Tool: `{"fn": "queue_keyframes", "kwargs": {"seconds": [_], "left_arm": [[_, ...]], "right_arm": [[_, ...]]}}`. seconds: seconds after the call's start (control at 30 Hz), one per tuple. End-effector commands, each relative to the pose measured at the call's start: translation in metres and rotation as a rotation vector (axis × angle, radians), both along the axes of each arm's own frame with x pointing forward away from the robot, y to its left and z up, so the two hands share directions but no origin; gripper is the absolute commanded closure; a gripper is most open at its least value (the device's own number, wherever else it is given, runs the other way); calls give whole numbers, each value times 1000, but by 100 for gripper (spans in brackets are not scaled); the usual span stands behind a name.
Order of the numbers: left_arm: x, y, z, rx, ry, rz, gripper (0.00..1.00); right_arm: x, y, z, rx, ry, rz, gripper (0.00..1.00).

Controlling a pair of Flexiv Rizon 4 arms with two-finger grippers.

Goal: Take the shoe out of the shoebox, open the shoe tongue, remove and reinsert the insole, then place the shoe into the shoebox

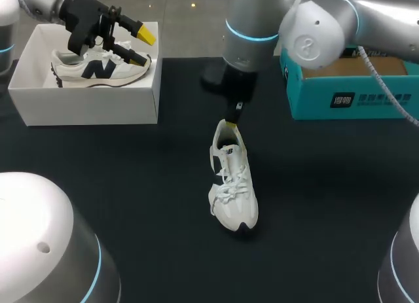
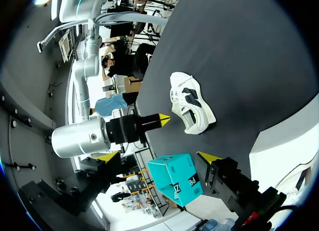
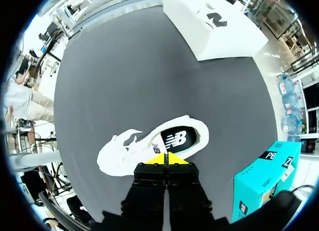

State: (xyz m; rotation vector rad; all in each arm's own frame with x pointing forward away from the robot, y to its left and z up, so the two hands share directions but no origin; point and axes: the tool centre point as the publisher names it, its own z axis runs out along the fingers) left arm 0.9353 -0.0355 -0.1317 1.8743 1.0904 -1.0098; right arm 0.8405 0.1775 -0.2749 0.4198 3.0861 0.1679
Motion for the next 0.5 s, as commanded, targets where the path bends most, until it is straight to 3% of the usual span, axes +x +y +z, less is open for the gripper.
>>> {"fn": "queue_keyframes", "kwargs": {"seconds": [0.03, 0.1, 0.3, 0.33, 0.37, 0.4, 0.5], "left_arm": [[0, 0, 0, 2, -1, -1, 0], [0, 0, 0, 2, -1, -1, 0], [0, 0, 0, 2, -1, -1, 0], [0, 0, 0, 2, -1, -1, 0], [0, 0, 0, 2, -1, -1, 0], [0, 0, 0, 2, -1, -1, 0], [0, 0, 0, 2, -1, -1, 0]], "right_arm": [[13, 6, 1, -293, 64, 277, 100], [21, 1, 2, -262, 12, 311, 100], [44, -4, -1, -281, -23, 301, 100], [47, -4, -2, -268, -35, 304, 68], [50, -3, -3, -269, -41, 308, 17], [53, -2, -5, -271, -41, 306, 8], [61, 3, -11, -260, -65, 305, 6]]}}
